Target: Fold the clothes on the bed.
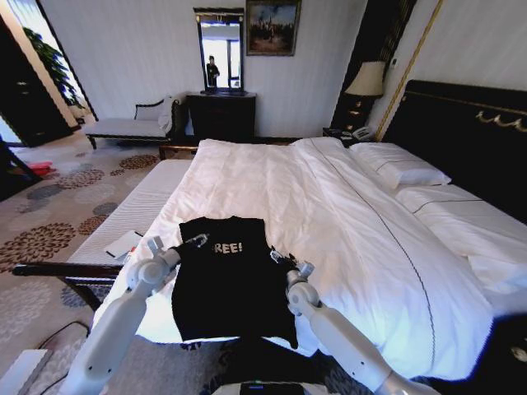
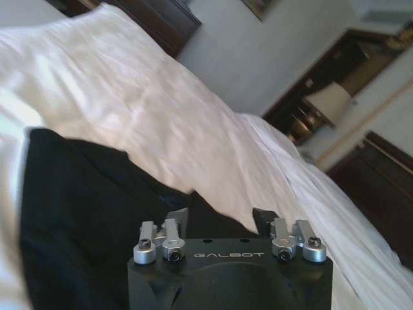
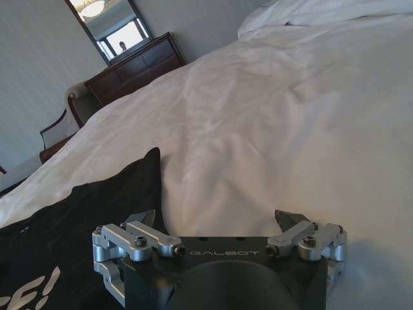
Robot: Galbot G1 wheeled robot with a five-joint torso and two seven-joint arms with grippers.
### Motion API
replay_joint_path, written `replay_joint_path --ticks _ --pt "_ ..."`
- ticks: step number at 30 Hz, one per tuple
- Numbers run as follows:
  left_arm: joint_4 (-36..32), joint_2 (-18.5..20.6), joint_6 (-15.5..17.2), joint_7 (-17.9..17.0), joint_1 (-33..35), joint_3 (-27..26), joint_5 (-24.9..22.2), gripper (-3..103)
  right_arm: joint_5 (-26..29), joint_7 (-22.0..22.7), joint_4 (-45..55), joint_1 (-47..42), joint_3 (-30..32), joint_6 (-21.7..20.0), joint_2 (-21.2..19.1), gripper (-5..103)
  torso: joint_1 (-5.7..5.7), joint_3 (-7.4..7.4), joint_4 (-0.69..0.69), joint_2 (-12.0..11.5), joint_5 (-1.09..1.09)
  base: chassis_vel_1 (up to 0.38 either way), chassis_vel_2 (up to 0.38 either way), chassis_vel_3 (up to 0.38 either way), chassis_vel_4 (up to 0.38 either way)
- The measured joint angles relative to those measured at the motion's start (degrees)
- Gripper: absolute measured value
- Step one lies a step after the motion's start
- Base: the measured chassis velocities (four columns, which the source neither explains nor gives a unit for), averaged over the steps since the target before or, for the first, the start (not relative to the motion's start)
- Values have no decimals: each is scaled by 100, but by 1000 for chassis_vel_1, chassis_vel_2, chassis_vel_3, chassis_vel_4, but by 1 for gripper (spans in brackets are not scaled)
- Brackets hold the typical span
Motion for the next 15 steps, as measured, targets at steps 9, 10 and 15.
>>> replay_joint_path --ticks 9,10,15 --pt "1426 -214 22 -140 -596 -448 74 93 -2 -1 29 10 5 12 16 100 0 1 1 0 -1 0 0 0 0" --pt "1633 -275 30 -140 -698 -530 83 97 -2 -1 36 10 2 12 8 100 0 1 1 0 0 0 0 0 0" --pt "2397 -488 -2 -91 -1039 -657 298 100 -2 -1 29 9 -6 13 -15 100 0 1 0 0 0 0 0 0 0"
